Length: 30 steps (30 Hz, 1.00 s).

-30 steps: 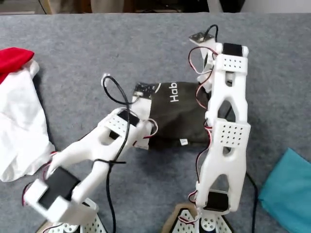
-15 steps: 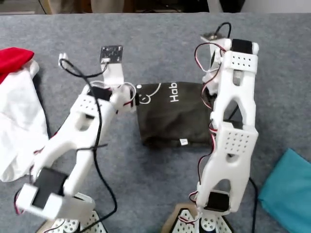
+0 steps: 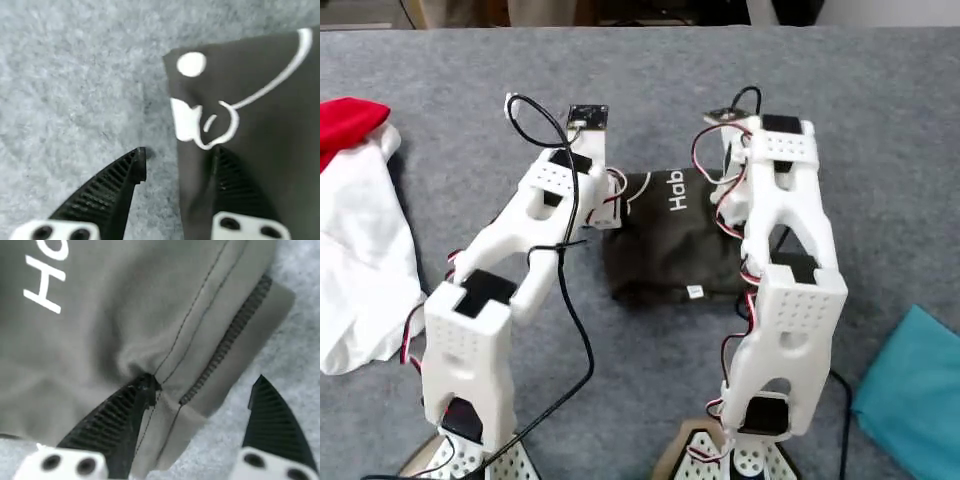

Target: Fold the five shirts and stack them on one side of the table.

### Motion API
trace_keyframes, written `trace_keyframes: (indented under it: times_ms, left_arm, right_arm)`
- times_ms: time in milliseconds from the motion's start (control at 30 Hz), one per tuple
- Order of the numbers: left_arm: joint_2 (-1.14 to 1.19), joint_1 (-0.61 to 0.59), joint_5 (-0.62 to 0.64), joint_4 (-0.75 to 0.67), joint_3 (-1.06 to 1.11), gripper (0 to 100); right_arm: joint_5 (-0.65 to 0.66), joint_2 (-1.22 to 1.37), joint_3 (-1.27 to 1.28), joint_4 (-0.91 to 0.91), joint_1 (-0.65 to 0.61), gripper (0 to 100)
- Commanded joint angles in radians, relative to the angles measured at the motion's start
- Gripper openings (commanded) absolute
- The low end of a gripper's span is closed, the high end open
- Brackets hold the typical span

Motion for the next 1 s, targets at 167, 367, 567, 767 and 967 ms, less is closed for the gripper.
trace_keyframes:
  times_ms: [167, 367, 567, 767, 967]
  left_arm:
    - [0.045, 0.012, -0.003, 0.057, -0.117, 21]
    - [0.047, 0.066, -0.003, 0.077, -0.103, 12]
    - [0.047, 0.098, 0.002, 0.071, -0.107, 2]
    - [0.038, 0.072, 0.167, 0.078, -0.19, 2]
    - [0.039, 0.069, 0.209, 0.239, -0.47, 2]
  right_arm:
    - [-0.005, 0.071, -0.033, -0.009, -0.021, 13.6]
    - [-0.005, 0.071, -0.022, -0.003, -0.021, 3.4]
    - [-0.005, 0.073, -0.015, 0.006, -0.01, 0.4]
    - [-0.005, 0.047, -0.042, 0.015, -0.008, 0.4]
    - [-0.003, -0.073, -0.136, 0.091, -0.007, 0.4]
